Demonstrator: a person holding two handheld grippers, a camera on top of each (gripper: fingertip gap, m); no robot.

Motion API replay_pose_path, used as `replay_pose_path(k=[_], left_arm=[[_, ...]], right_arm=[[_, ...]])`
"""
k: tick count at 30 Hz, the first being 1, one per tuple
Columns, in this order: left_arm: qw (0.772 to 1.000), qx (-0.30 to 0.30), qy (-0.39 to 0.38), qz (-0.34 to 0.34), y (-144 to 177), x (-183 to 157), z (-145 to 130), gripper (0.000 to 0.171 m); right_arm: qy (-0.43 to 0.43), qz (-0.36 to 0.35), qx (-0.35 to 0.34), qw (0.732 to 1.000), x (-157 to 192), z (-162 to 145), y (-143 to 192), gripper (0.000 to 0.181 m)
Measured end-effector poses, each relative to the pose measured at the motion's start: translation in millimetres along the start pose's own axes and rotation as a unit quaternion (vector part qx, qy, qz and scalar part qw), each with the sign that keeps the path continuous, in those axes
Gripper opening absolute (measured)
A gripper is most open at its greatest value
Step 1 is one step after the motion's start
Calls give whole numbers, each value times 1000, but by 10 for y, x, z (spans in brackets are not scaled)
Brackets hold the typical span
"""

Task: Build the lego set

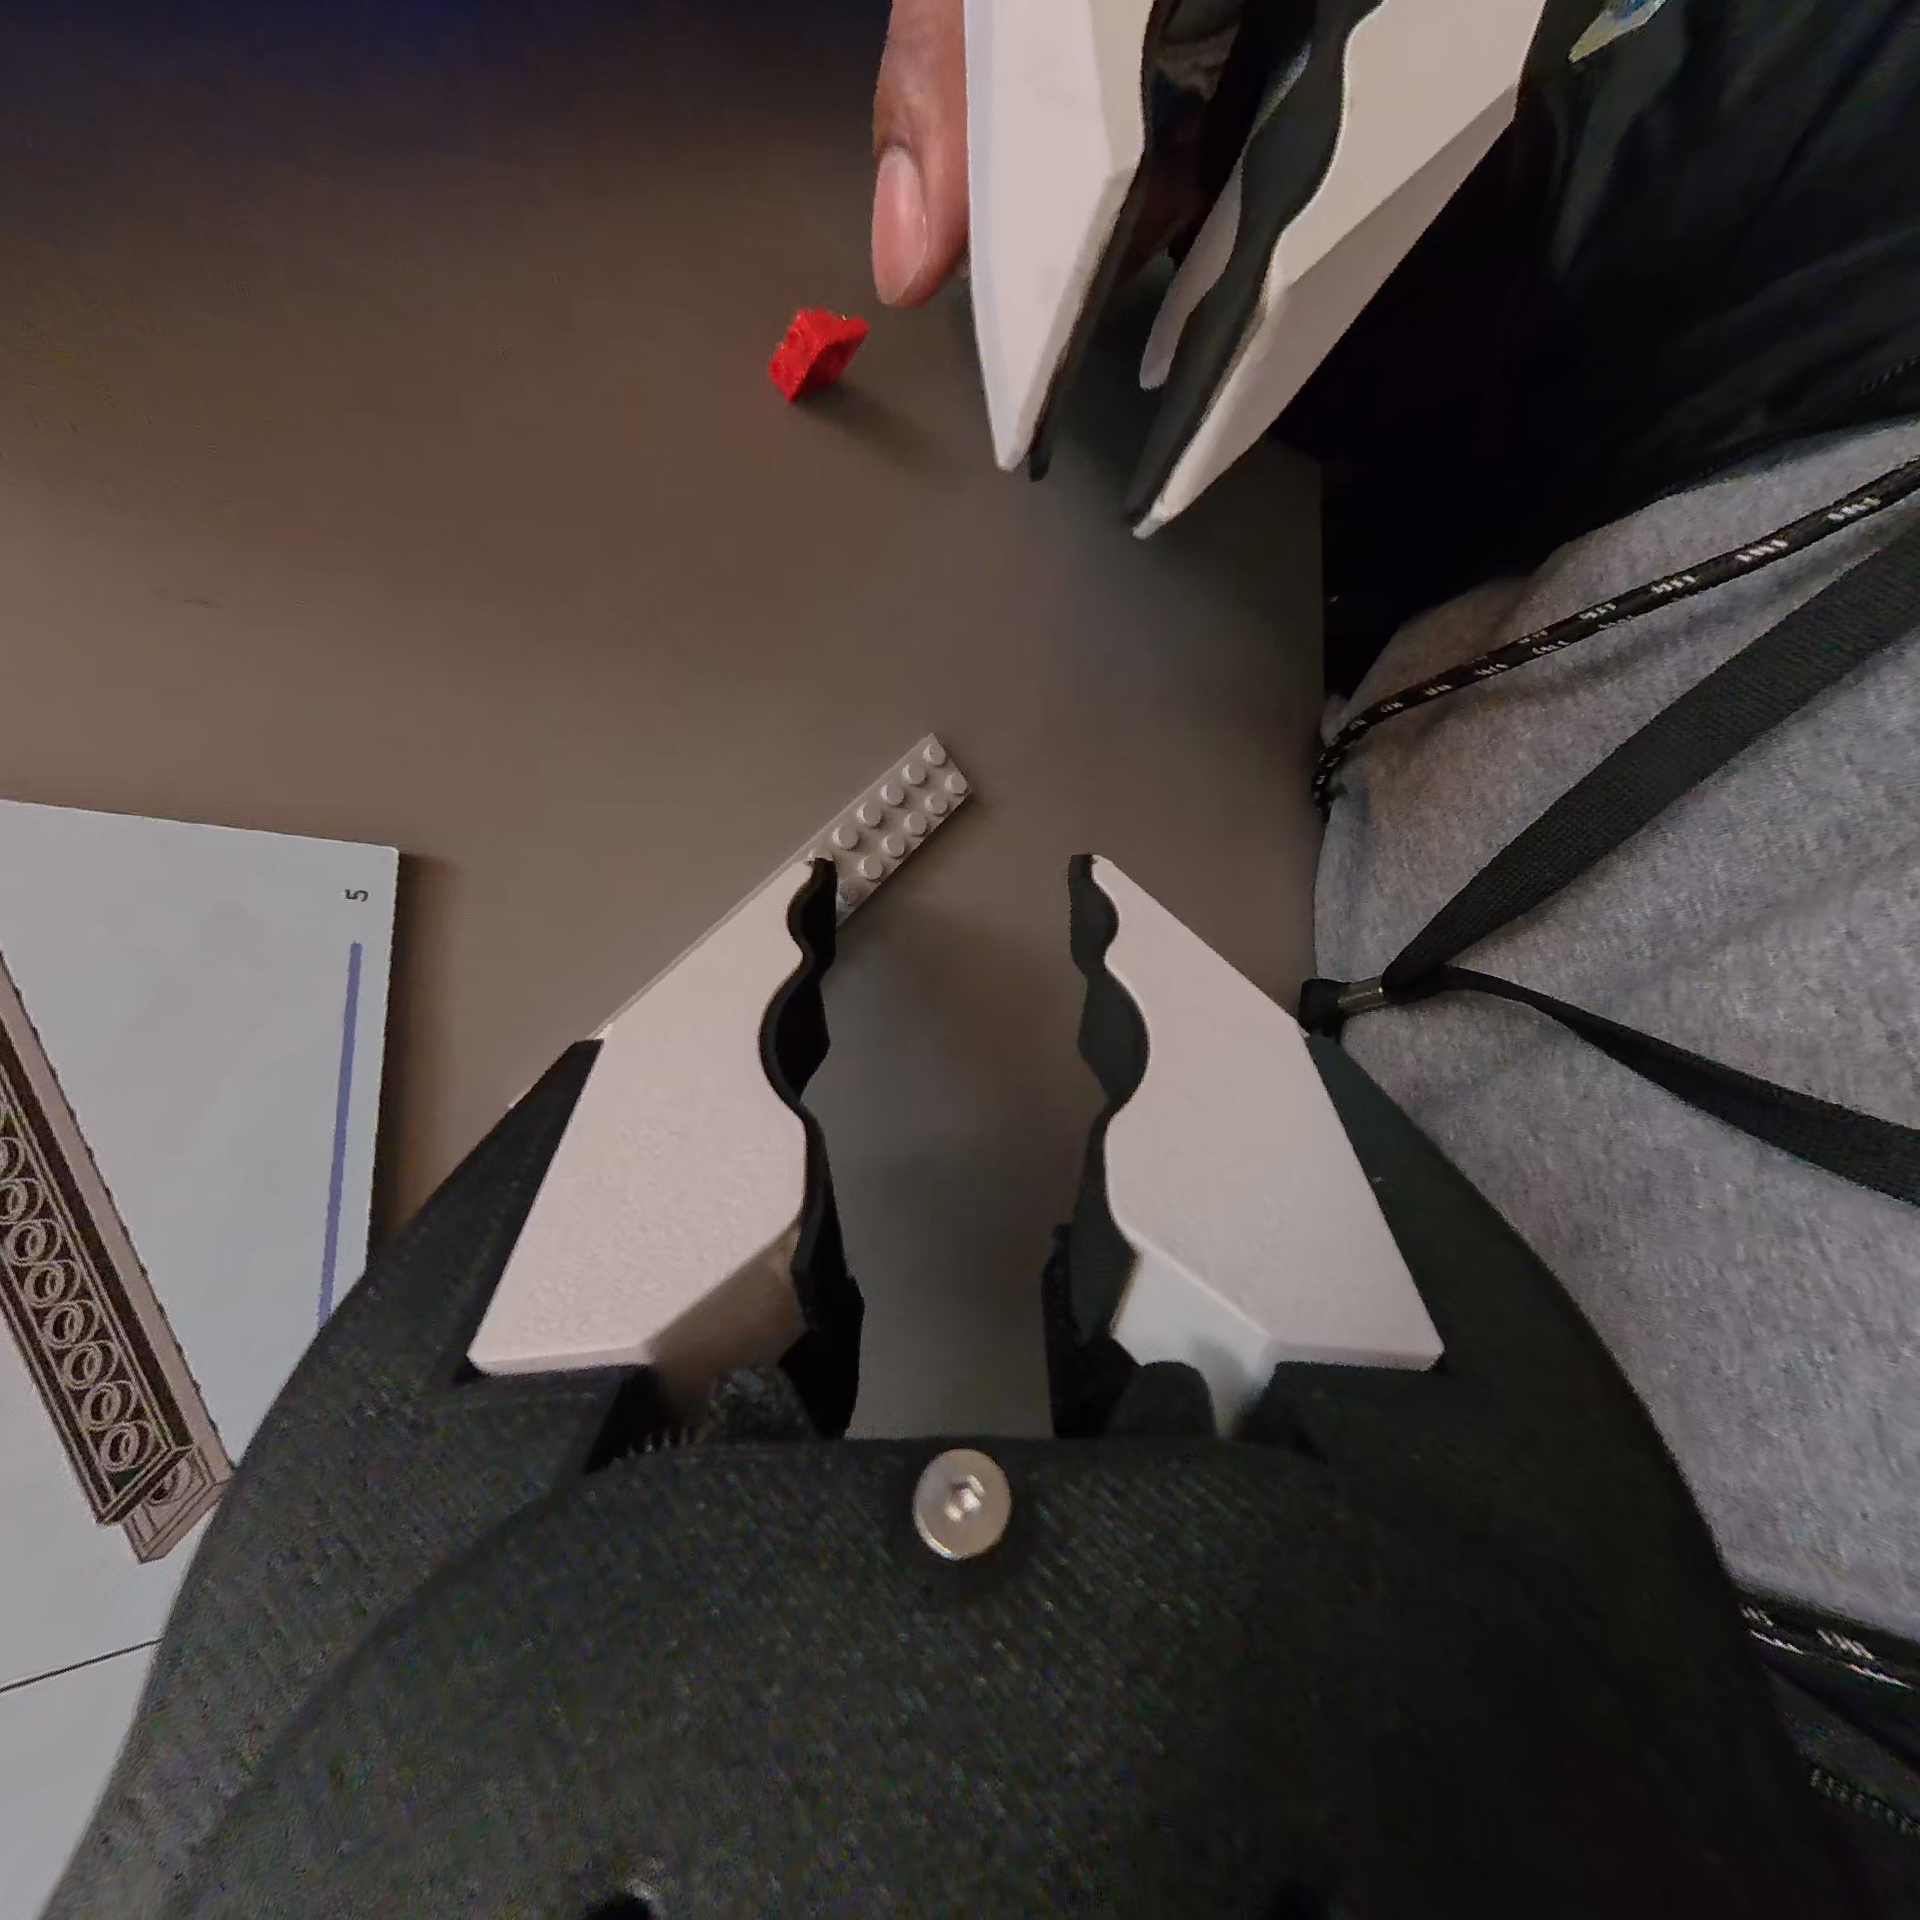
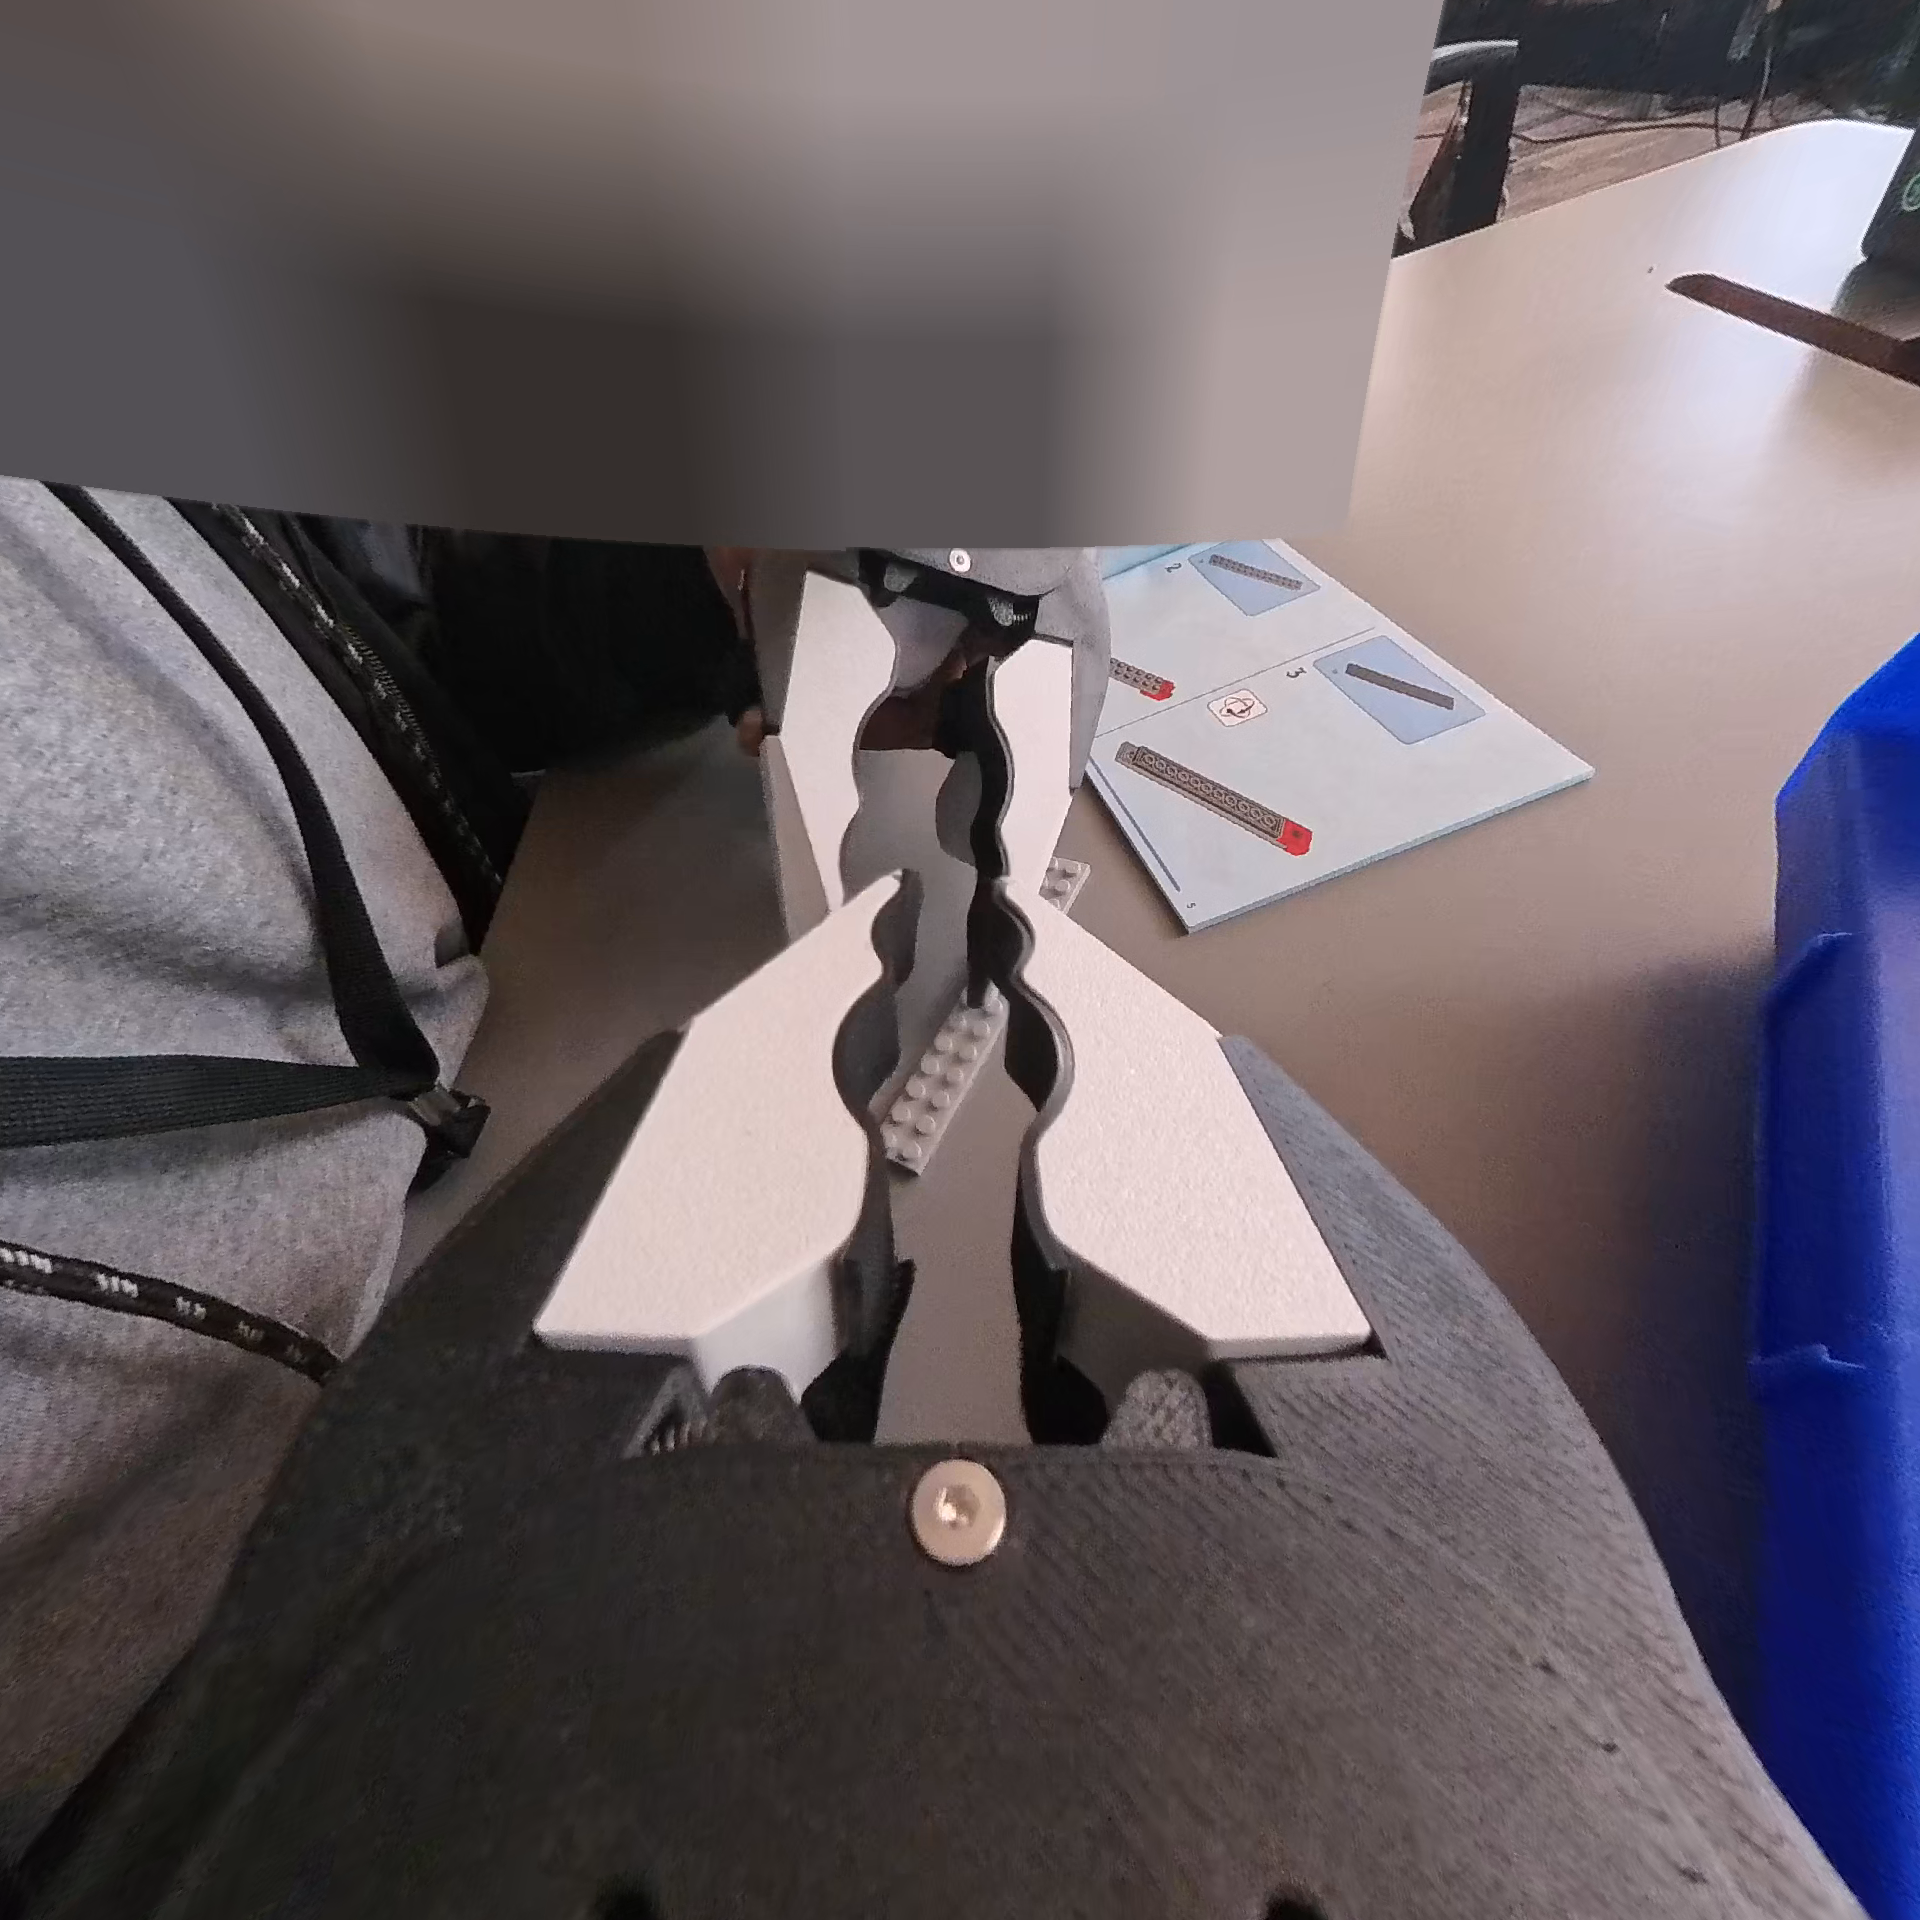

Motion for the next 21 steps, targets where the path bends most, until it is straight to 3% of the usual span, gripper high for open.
replay_pose_path(k=[6,13,17,21], left_arm=[[999,-21,-2,24,121,77,55,46],[991,-103,1,83,465,191,255,46],[974,-178,40,132,641,266,329,45],[948,-264,69,163,779,208,277,44]], right_arm=[[13,-34,10,999,-111,26,122,20],[13,-106,15,994,-292,83,396,28],[-27,-162,12,986,-314,-3,444,28],[-55,-172,31,983,-107,-188,258,28]])
Point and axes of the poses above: each gripper's, where its closed fingertips meet, y back along the fingers, z out of its top, x = y × z across the jaws, the point moved 2 cm from there along y, back along the fingers, and after that the axes turned 1 degree about z, right-handed, at the moved point
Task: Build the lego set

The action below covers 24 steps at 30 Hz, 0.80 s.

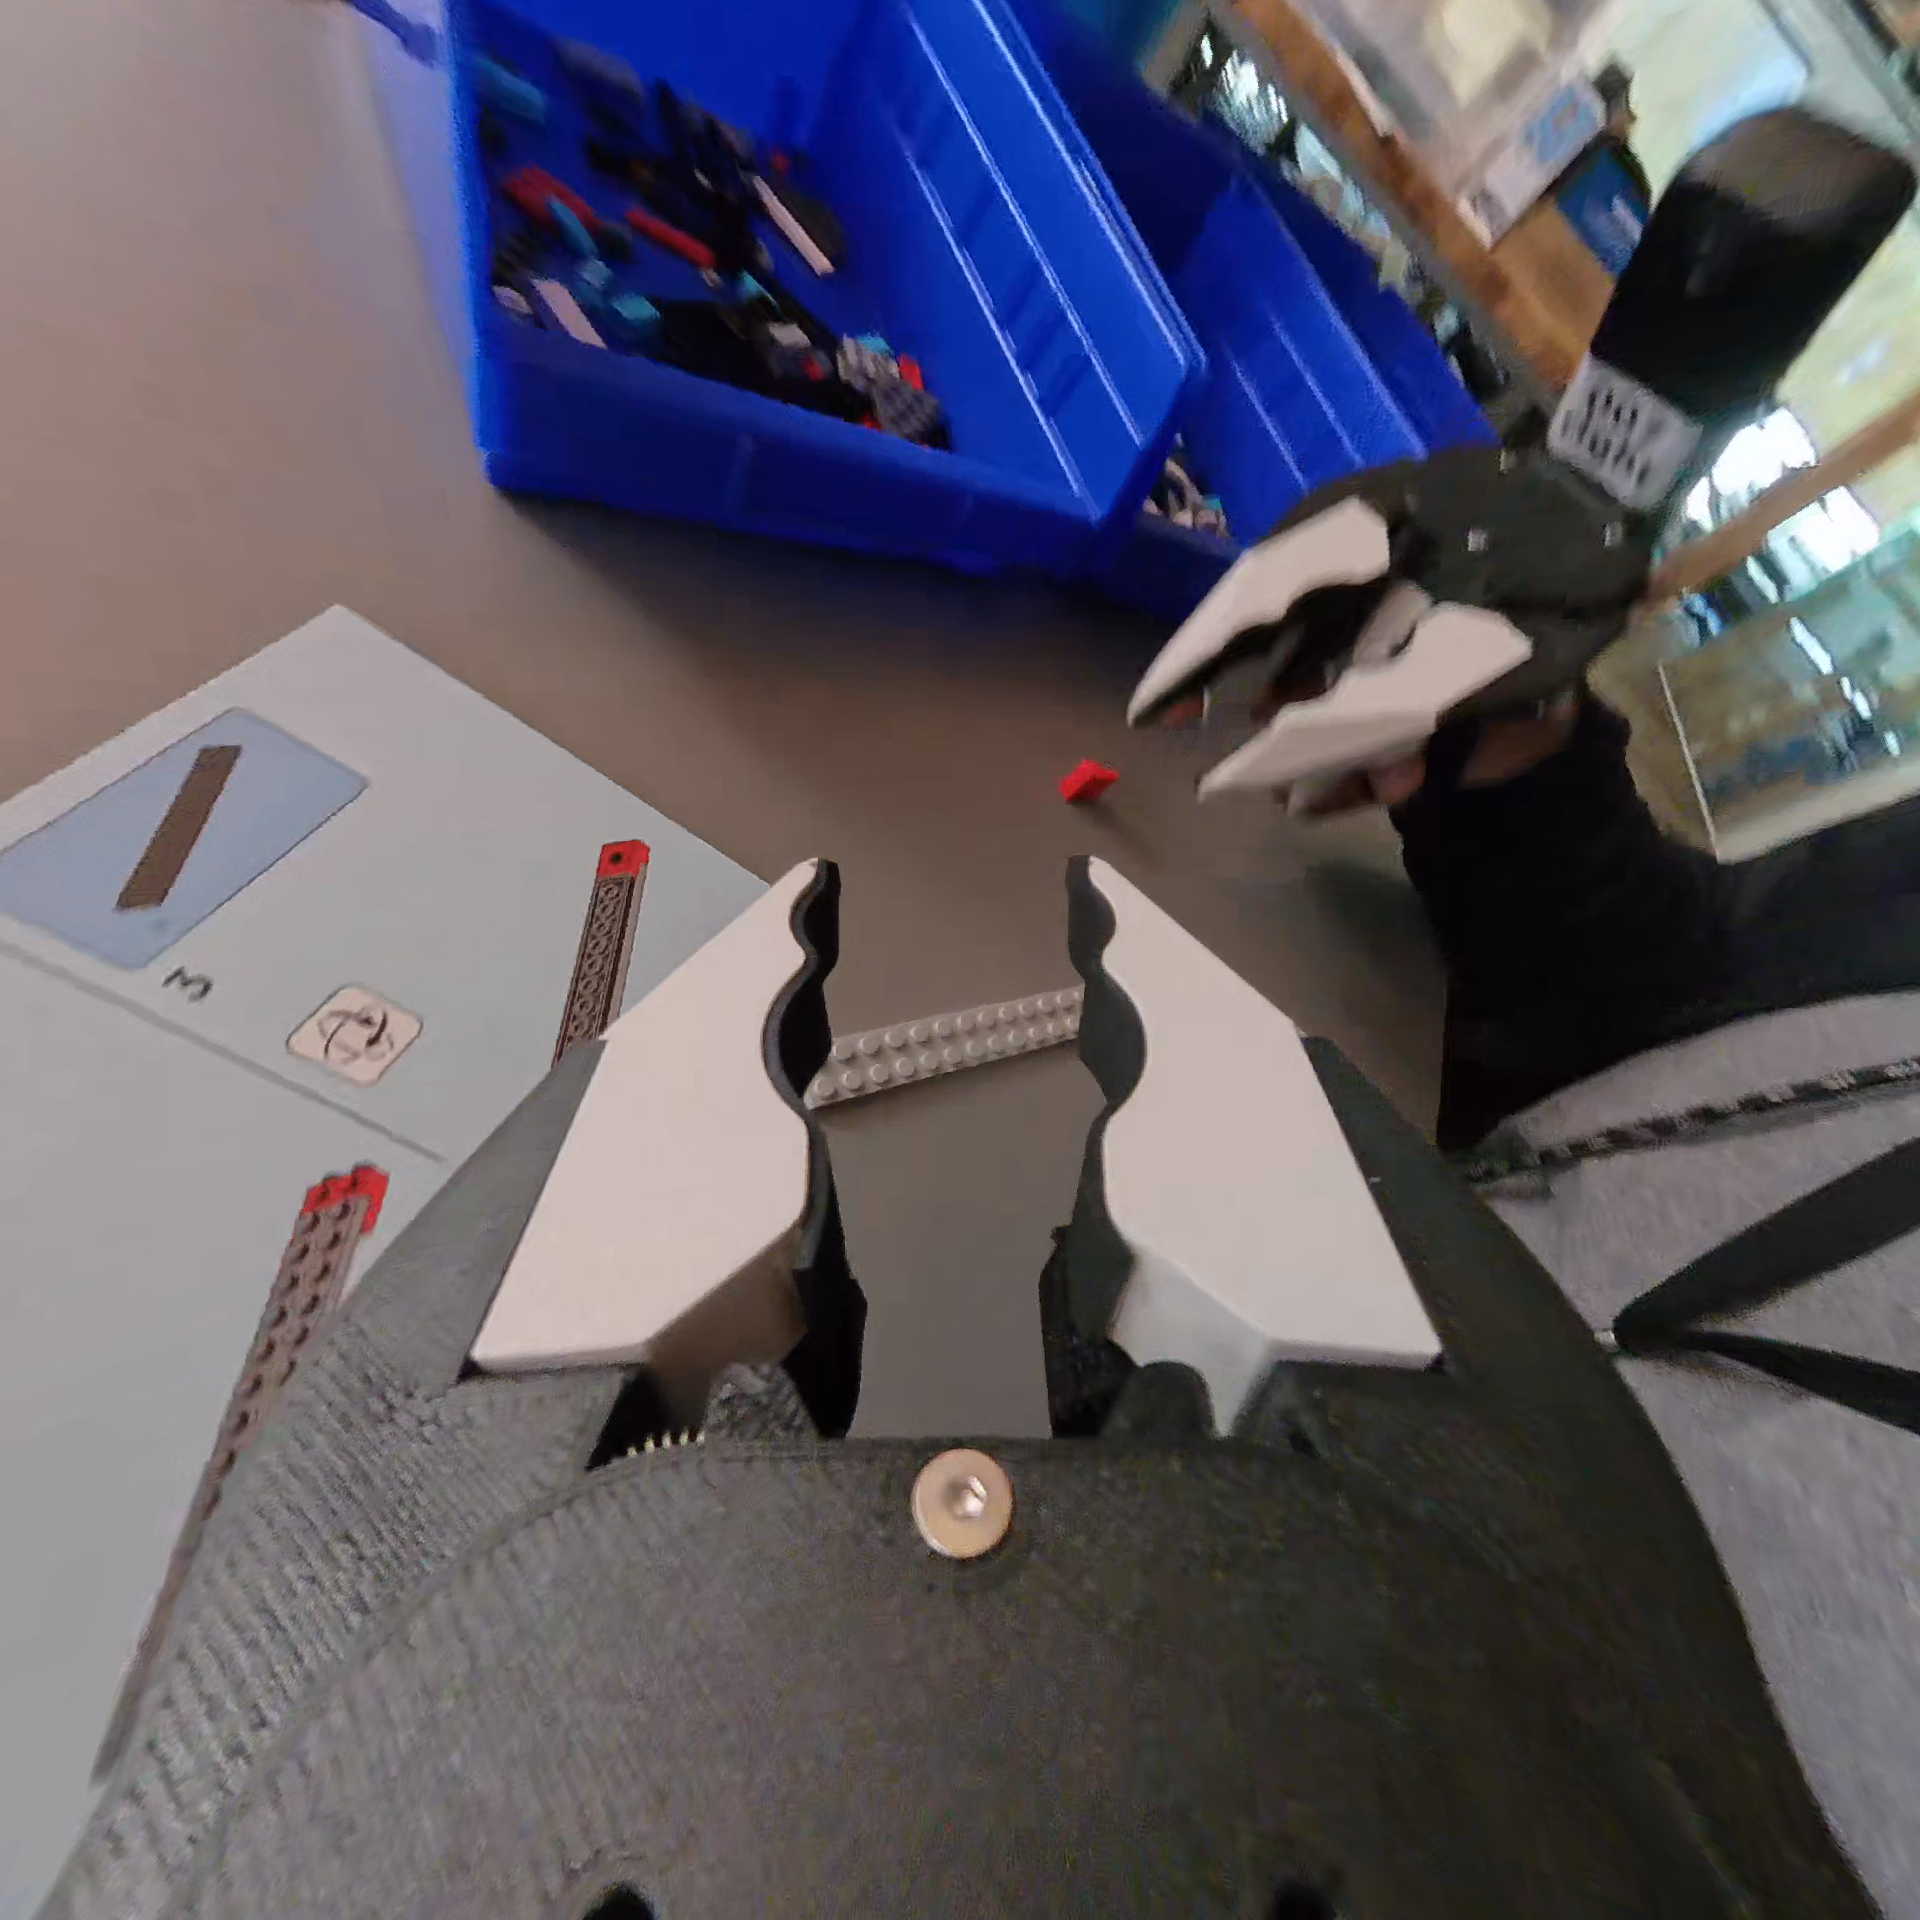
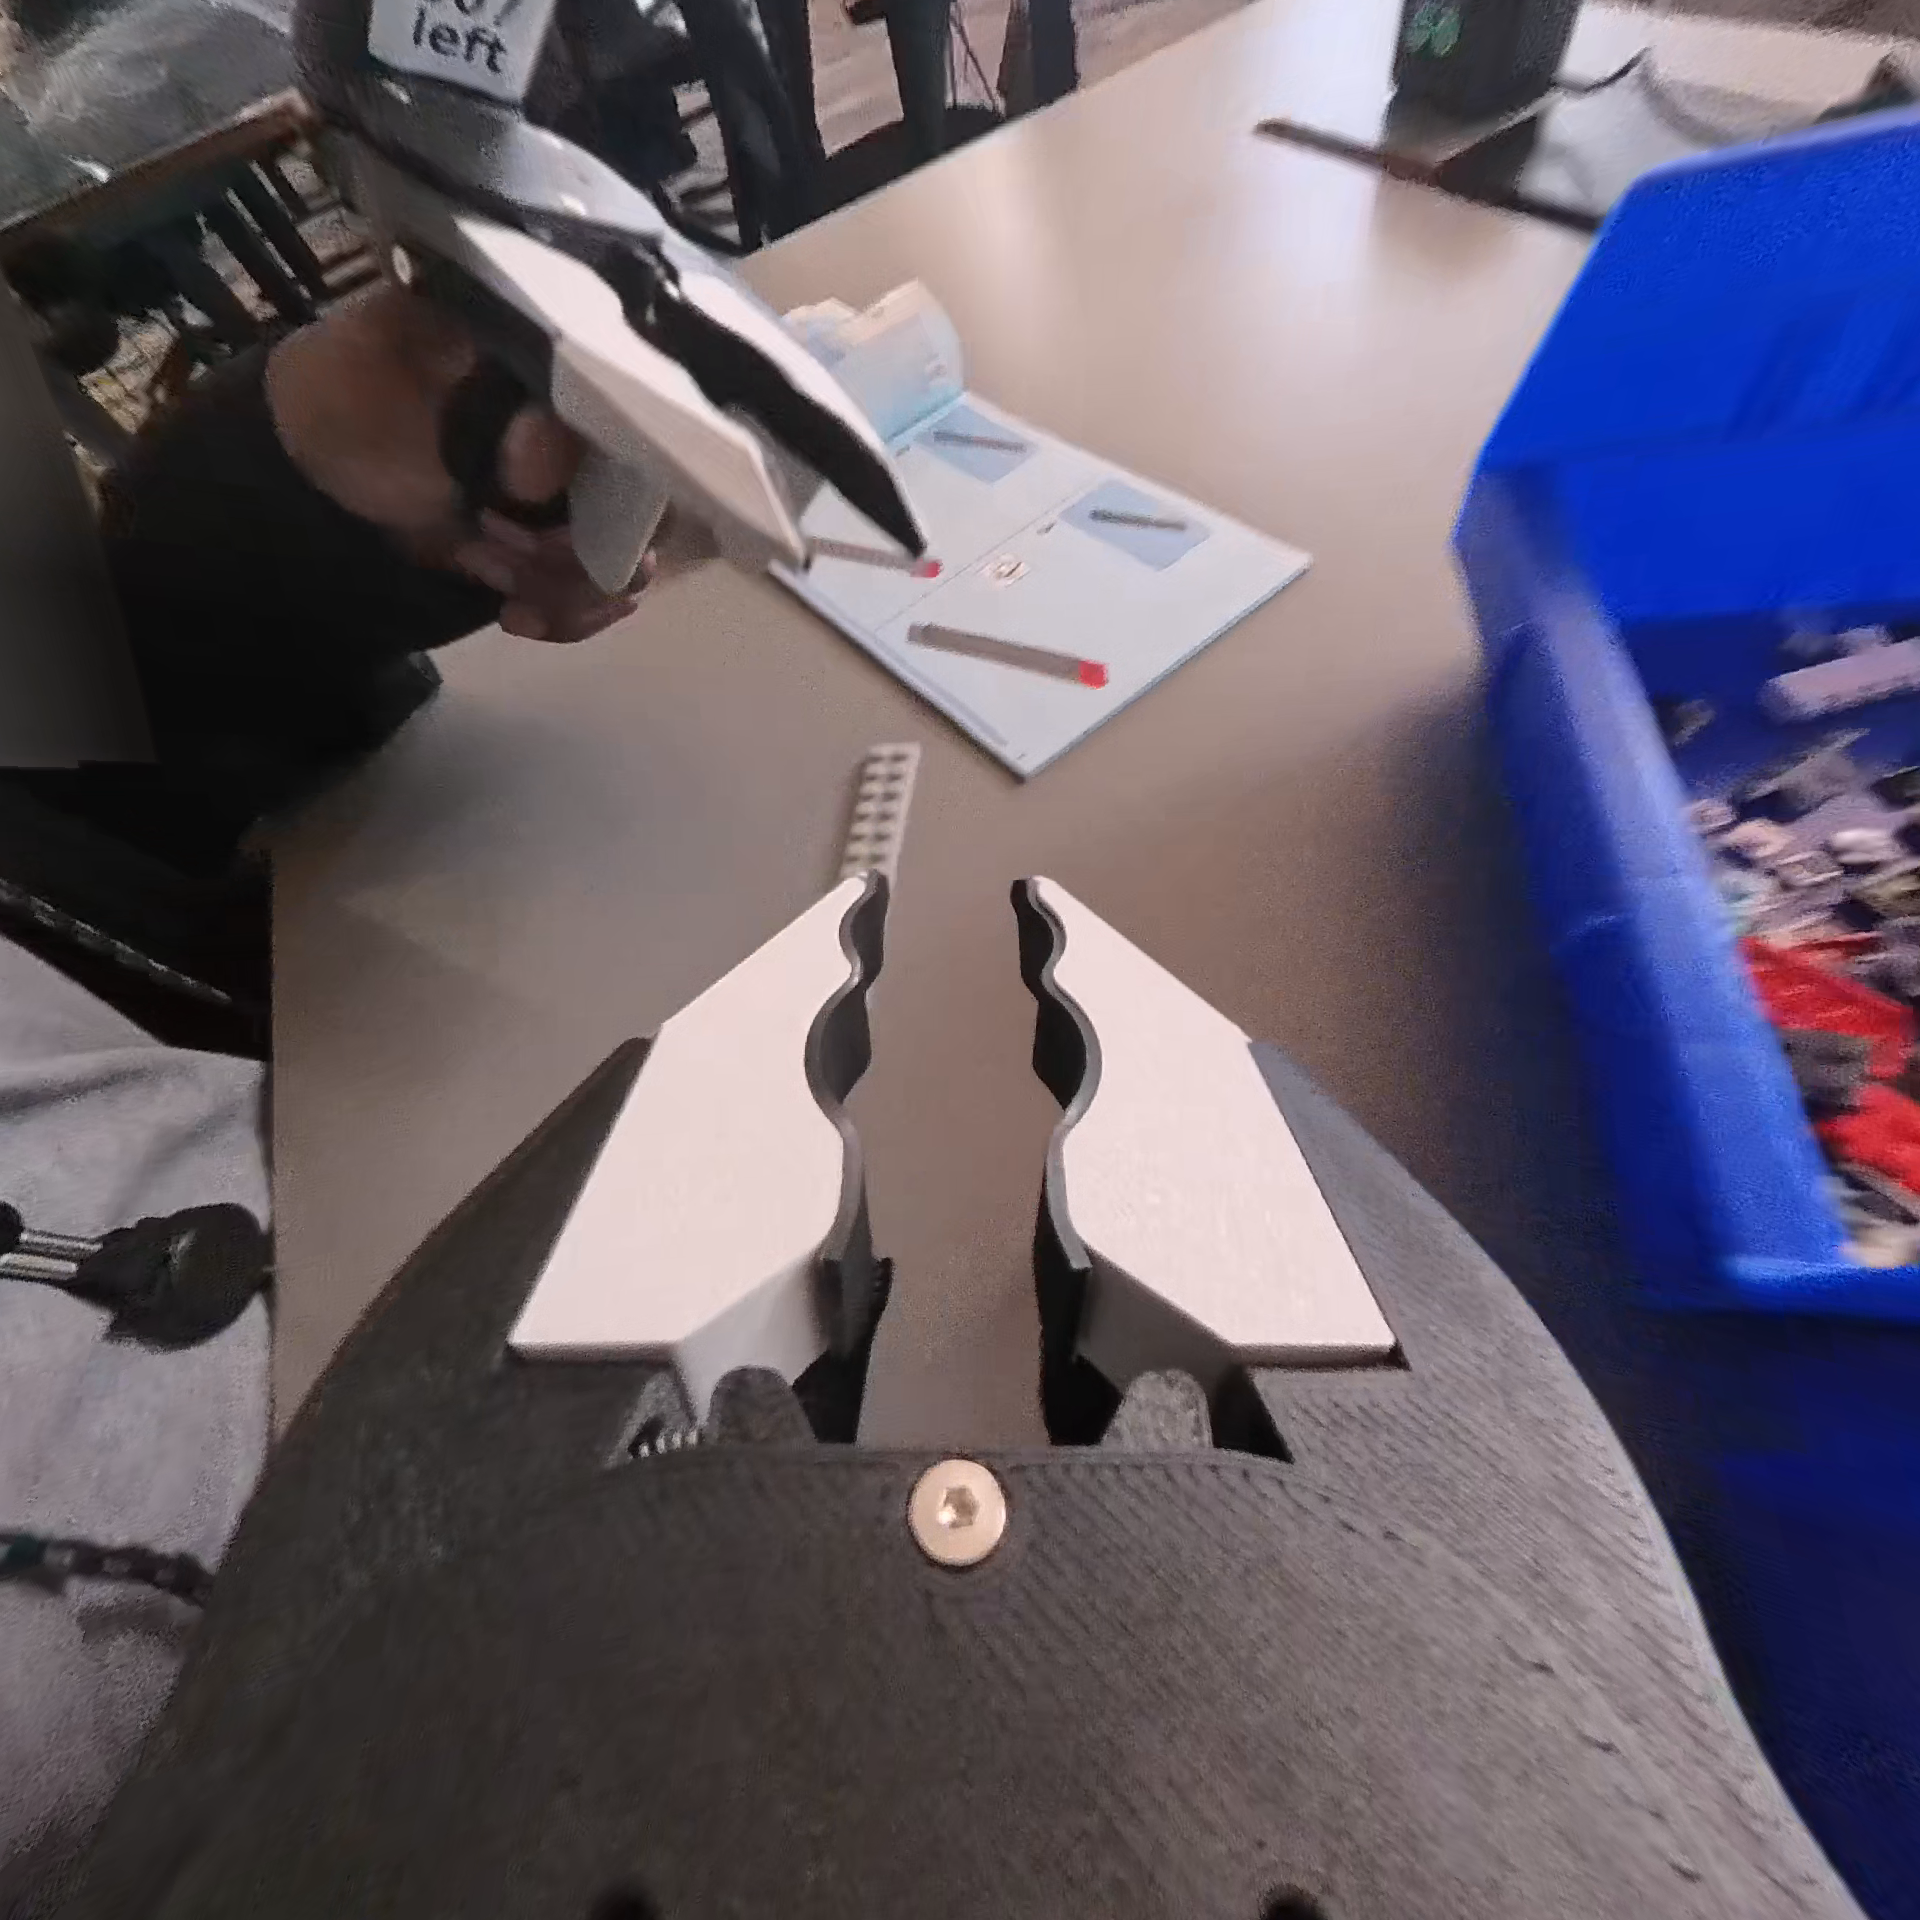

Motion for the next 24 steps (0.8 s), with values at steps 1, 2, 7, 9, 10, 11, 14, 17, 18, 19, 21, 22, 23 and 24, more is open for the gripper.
replay_pose_path(k=[1,2,7,9,10,11,14,17,18,19,21,22,23,24], left_arm=[[1000,-23,8,11,47,1,-5,44],[999,-46,17,18,100,-11,-14,45],[988,-135,58,47,366,-124,-151,48],[984,-153,72,58,420,-167,-248,52],[982,-163,80,59,438,-196,-288,54],[979,-171,89,60,448,-218,-326,55],[973,-188,117,63,452,-253,-414,56],[970,-180,151,65,406,-242,-506,53],[970,-171,161,67,380,-229,-542,53],[970,-161,170,69,351,-218,-577,53],[969,-147,187,66,295,-204,-626,52],[969,-141,194,59,265,-214,-638,52],[969,-138,199,52,237,-231,-639,52],[969,-136,203,45,209,-248,-638,52]], right_arm=[[-3,2,10,1000,79,-61,-58,28],[-1,0,23,1000,151,-123,-121,29],[39,-35,90,995,369,-366,-337,33],[45,-44,106,992,408,-422,-391,35],[47,-52,115,991,408,-448,-413,35],[50,-61,124,989,398,-476,-434,36],[56,-89,150,983,357,-566,-495,36],[63,-113,153,980,332,-549,-517,28],[68,-118,157,978,329,-546,-517,19],[71,-123,160,977,329,-544,-519,19],[68,-130,159,976,329,-537,-522,18],[64,-133,156,977,329,-534,-517,17],[58,-135,151,978,328,-531,-507,18],[50,-135,142,979,328,-521,-492,18]])
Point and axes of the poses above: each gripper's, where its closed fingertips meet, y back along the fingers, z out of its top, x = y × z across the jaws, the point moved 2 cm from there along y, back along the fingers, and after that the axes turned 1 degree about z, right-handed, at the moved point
